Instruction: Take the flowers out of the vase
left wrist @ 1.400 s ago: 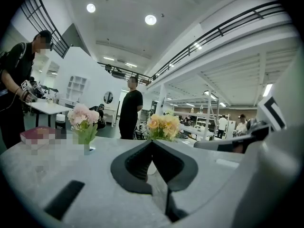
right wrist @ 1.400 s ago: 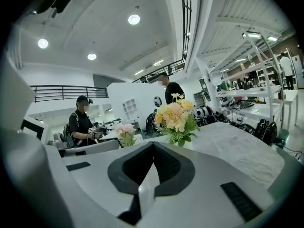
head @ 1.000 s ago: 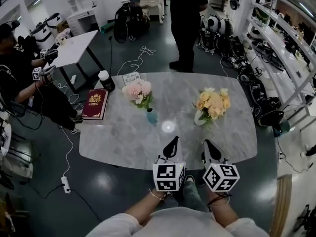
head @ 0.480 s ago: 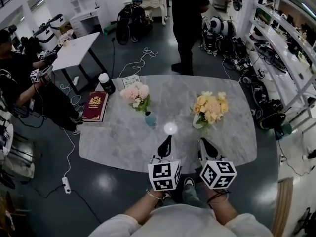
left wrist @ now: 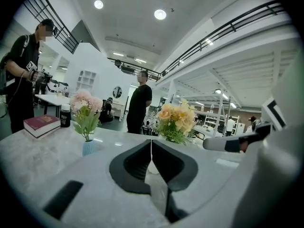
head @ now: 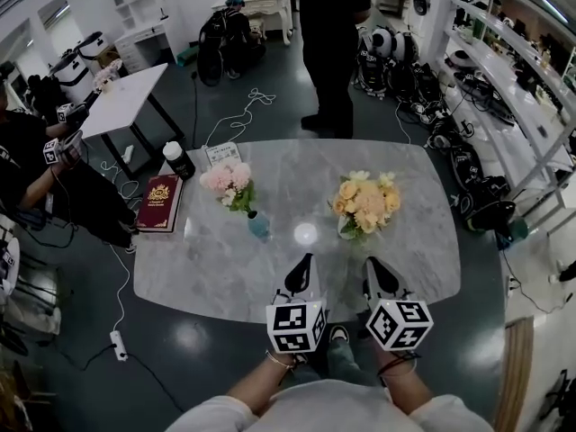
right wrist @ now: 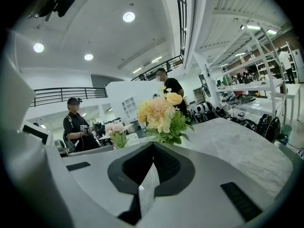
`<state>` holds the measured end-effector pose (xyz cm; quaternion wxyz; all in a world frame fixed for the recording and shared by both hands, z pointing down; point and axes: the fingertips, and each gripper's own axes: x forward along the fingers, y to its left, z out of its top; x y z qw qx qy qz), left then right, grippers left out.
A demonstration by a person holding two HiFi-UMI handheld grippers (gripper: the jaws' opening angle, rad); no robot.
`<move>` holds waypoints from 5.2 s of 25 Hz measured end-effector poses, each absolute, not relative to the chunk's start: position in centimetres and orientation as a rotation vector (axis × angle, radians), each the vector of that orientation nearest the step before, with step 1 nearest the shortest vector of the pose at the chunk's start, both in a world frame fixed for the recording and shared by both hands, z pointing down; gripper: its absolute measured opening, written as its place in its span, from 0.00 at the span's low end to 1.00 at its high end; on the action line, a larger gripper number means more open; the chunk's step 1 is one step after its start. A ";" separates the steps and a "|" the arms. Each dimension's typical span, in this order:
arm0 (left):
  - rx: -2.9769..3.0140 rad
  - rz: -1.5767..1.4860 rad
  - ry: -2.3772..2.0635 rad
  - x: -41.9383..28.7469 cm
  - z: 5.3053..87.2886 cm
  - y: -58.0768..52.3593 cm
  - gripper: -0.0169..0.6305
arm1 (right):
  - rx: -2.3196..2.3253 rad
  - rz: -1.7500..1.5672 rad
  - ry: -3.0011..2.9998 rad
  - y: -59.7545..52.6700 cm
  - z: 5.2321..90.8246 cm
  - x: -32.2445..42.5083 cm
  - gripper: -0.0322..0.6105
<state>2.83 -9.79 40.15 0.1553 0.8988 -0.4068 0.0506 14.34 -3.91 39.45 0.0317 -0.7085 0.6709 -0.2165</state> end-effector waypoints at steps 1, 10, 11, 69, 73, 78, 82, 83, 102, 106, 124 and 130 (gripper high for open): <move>2.573 0.153 -1.164 3.0 40.5 -9.8 0.03 | -2.186 -0.675 2.061 -3.7 39.7 14.6 0.06; 2.572 0.218 -1.067 5.4 45.2 -10.8 0.20 | -2.220 -0.726 2.035 -2.9 42.8 17.2 0.06; 2.581 0.218 -1.058 5.7 45.5 -10.9 0.21 | -2.222 -0.730 2.031 -2.9 43.1 17.5 0.06; 2.909 0.216 -0.619 19.5 55.5 -18.3 0.51 | -2.110 -0.613 2.331 -9.5 50.6 19.6 0.23; 2.913 0.234 -0.608 19.5 55.5 -18.1 0.50 | -2.172 -0.470 2.392 -11.6 49.2 20.0 0.31; 2.925 0.257 -0.594 19.8 55.4 -17.6 0.50 | -2.200 -0.364 2.417 -13.5 47.5 20.5 0.36; 2.940 0.275 -0.582 20.0 55.2 -17.4 0.50 | -2.185 -0.315 2.429 -14.4 46.3 20.5 0.37; 2.942 0.278 -0.579 20.0 55.2 -17.4 0.50 | -2.177 -0.303 2.436 -14.5 46.0 20.4 0.37; 2.931 0.306 -0.546 20.1 55.2 -17.0 0.50 | -2.107 -0.245 2.489 -16.3 44.3 20.5 0.37; 2.951 0.320 -0.540 20.1 55.3 -16.9 0.50 | -2.105 -0.227 2.466 -16.4 43.5 20.5 0.37; 2.954 0.332 -0.553 20.2 55.2 -16.7 0.50 | -2.014 -0.127 2.403 -15.7 41.7 21.2 0.14; 2.950 0.333 -0.562 20.1 55.3 -16.7 0.50 | -1.977 -0.122 2.392 -15.7 40.9 21.2 0.12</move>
